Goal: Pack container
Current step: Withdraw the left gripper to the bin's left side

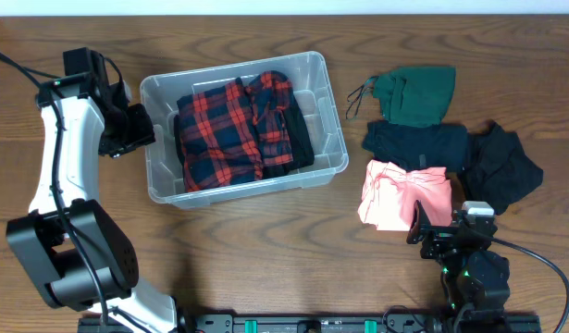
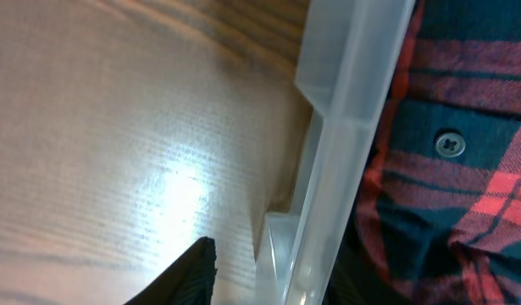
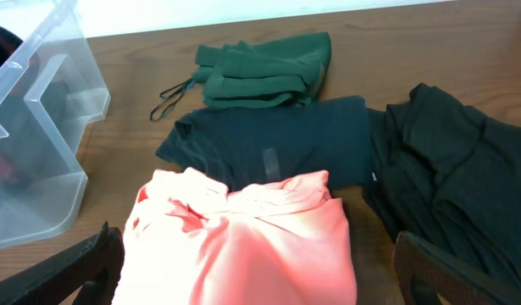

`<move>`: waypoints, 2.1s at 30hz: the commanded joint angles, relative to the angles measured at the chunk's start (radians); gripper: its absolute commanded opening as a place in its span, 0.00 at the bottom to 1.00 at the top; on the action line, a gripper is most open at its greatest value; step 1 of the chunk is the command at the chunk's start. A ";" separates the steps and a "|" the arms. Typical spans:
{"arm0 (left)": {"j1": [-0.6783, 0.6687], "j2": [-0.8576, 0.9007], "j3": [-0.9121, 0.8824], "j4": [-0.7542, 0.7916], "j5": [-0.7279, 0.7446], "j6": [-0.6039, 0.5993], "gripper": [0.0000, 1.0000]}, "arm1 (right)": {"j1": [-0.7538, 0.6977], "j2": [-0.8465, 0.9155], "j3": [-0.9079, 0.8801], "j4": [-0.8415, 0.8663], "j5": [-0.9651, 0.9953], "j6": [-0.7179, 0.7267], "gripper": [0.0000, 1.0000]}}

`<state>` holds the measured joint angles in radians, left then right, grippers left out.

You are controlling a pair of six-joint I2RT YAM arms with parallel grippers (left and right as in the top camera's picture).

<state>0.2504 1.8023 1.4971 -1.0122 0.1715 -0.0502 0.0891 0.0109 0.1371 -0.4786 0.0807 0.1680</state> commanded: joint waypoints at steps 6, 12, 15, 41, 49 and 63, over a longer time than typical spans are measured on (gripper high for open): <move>0.001 0.009 -0.005 0.092 0.000 0.051 0.34 | -0.005 -0.005 -0.002 -0.001 -0.010 0.003 0.99; 0.001 0.009 -0.005 0.123 0.000 0.050 0.24 | -0.005 -0.005 -0.002 -0.001 -0.010 0.003 0.99; 0.001 0.010 -0.005 0.125 0.000 0.052 0.24 | -0.005 -0.005 -0.002 -0.001 -0.010 0.003 0.99; -0.001 0.086 -0.005 0.274 0.002 0.185 0.15 | -0.005 -0.005 -0.002 0.000 -0.011 0.004 0.99; -0.001 0.093 -0.005 0.370 0.002 0.193 0.13 | -0.005 -0.005 -0.002 0.000 -0.011 0.004 0.99; -0.041 0.086 0.003 0.430 0.023 0.230 0.25 | -0.005 -0.005 -0.002 0.000 -0.010 0.003 0.99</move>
<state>0.2249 1.8950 1.4914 -0.5777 0.1917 0.1726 0.0891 0.0109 0.1371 -0.4786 0.0772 0.1680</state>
